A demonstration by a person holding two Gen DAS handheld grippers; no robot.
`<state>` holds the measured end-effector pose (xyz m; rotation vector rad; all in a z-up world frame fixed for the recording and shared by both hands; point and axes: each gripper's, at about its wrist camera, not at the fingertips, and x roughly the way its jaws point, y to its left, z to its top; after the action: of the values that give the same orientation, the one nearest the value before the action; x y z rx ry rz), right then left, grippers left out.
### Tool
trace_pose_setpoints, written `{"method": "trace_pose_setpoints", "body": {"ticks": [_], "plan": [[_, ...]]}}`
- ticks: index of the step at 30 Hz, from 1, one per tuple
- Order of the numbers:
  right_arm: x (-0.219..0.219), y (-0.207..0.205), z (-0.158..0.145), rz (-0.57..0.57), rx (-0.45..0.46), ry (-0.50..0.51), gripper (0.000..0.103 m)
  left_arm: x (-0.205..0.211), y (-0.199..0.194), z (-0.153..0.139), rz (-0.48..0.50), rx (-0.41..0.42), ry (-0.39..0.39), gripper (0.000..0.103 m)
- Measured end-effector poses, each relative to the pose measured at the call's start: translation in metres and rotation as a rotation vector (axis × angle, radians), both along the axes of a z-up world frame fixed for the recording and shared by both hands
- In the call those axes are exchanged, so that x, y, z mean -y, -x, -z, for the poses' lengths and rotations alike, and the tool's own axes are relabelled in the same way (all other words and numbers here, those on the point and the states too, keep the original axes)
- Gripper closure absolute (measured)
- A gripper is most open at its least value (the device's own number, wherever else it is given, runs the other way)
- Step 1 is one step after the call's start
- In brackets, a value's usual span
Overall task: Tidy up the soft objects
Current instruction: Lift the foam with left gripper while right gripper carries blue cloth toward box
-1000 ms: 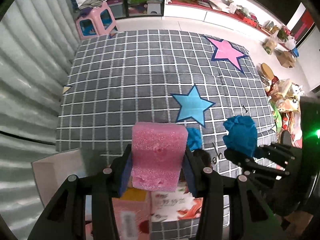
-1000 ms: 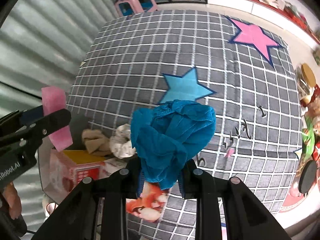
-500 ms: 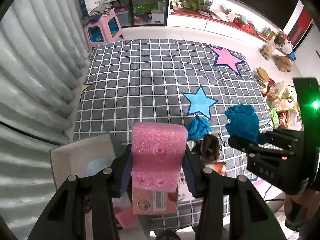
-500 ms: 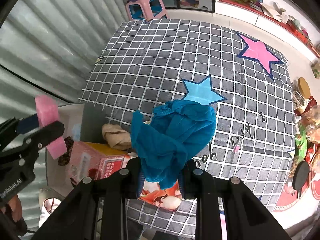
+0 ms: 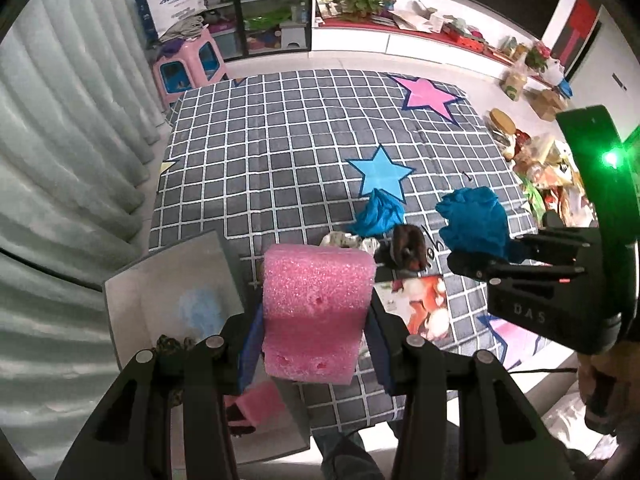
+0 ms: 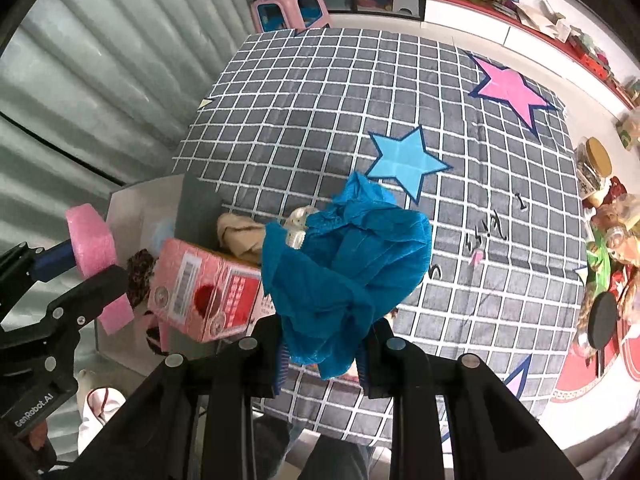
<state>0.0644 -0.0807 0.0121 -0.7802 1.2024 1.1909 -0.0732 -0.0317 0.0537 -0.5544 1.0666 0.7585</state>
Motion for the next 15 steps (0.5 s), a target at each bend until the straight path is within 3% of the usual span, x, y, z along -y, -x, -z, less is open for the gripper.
{"method": "trace_pose_setpoints", "body": {"ticks": [9, 15], "plan": [[0.020, 0.021, 0.003, -0.010, 0.002, 0.031, 0.075, 0.022, 0.017, 0.002, 0.024, 0.009, 0.012, 0.053], [0.024, 0.038, 0.001, -0.036, 0.025, 0.037, 0.075, 0.025, 0.037, 0.003, -0.017, 0.032, 0.012, 0.053]]}}
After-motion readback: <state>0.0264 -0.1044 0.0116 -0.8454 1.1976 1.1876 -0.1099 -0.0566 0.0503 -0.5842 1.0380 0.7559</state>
